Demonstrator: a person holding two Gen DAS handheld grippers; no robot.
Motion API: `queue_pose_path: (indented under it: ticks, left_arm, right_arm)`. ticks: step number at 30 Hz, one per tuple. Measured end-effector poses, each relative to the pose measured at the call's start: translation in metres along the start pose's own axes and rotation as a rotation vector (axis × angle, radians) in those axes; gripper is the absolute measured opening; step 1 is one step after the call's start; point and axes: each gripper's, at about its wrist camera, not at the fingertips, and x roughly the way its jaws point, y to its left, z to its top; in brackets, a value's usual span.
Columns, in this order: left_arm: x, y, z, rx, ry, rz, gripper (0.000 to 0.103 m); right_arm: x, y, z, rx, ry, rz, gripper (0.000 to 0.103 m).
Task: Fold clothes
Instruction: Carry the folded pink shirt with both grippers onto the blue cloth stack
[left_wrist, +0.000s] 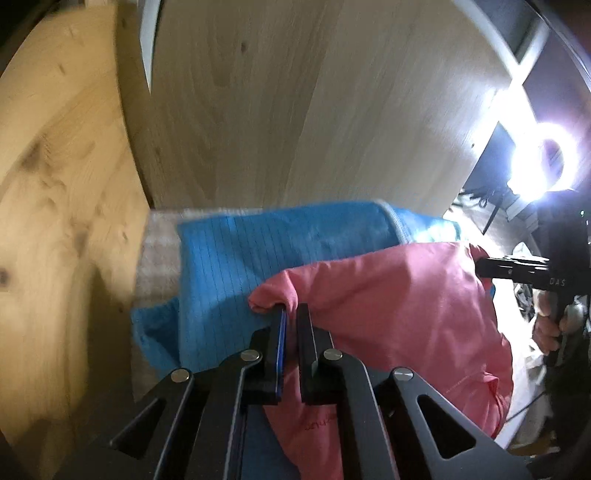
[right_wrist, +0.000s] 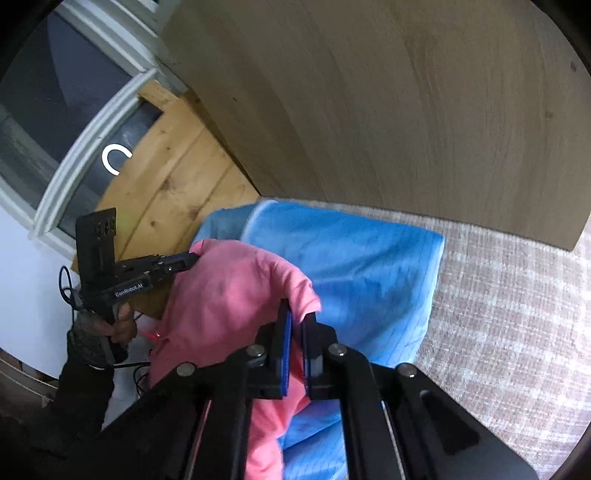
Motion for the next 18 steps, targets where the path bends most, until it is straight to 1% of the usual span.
queue_pose_path:
  ticks: [3,5,7,8,9,10,11,12,13,14,15,17,18]
  left_arm:
    - [-0.027,-0.004,-0.004,-0.011,-0.073,-0.010,0.004]
    - [-0.046,-0.006,0.001,-0.006,-0.132,0.002,0.004]
    - [-0.051,-0.009,0.011,0.034,-0.172,0.029,0.004]
    - [-0.046,-0.008,0.016,0.043,-0.174,0.044,0.004]
    - [-0.036,-0.005,0.022,0.040,-0.155,0.046,0.004]
    - [-0.017,0.000,0.027,0.029,-0.115,0.055,0.004]
    - [0.001,0.004,0.029,0.023,-0.074,0.070,0.004]
    - [0.022,0.008,0.030,0.024,-0.012,0.090,0.005]
    - [0.036,0.011,0.029,0.023,0.033,0.101,0.010]
    - [0.043,0.013,0.028,0.019,0.053,0.106,0.012]
    - [0.039,0.014,0.027,0.013,0.044,0.105,0.012]
    - [0.024,0.013,0.025,0.008,0.011,0.103,0.012]
    - [0.013,0.011,0.021,0.017,-0.007,0.113,0.013]
  right_arm:
    - [-0.025,0.018,0.001,-0.042,-0.068,0.004,0.004]
    - [-0.040,0.028,0.010,-0.081,-0.113,-0.004,0.004]
    - [-0.039,0.030,0.022,-0.110,-0.133,-0.039,0.004]
    - [-0.036,0.030,0.028,-0.120,-0.137,-0.053,0.004]
    - [-0.027,0.027,0.033,-0.119,-0.126,-0.065,0.004]
    - [-0.013,0.021,0.036,-0.115,-0.103,-0.090,0.004]
    - [0.002,0.013,0.038,-0.111,-0.071,-0.126,0.004]
    - [0.016,0.006,0.040,-0.105,-0.036,-0.159,0.004]
    - [0.029,0.001,0.039,-0.097,0.004,-0.190,0.006]
    - [0.038,-0.003,0.039,-0.087,0.033,-0.215,0.007]
    - [0.036,-0.006,0.037,-0.070,0.033,-0.217,0.008]
    - [0.013,-0.008,0.031,-0.031,-0.026,-0.159,0.017]
    - [-0.002,-0.008,0.025,-0.009,-0.060,-0.119,0.030]
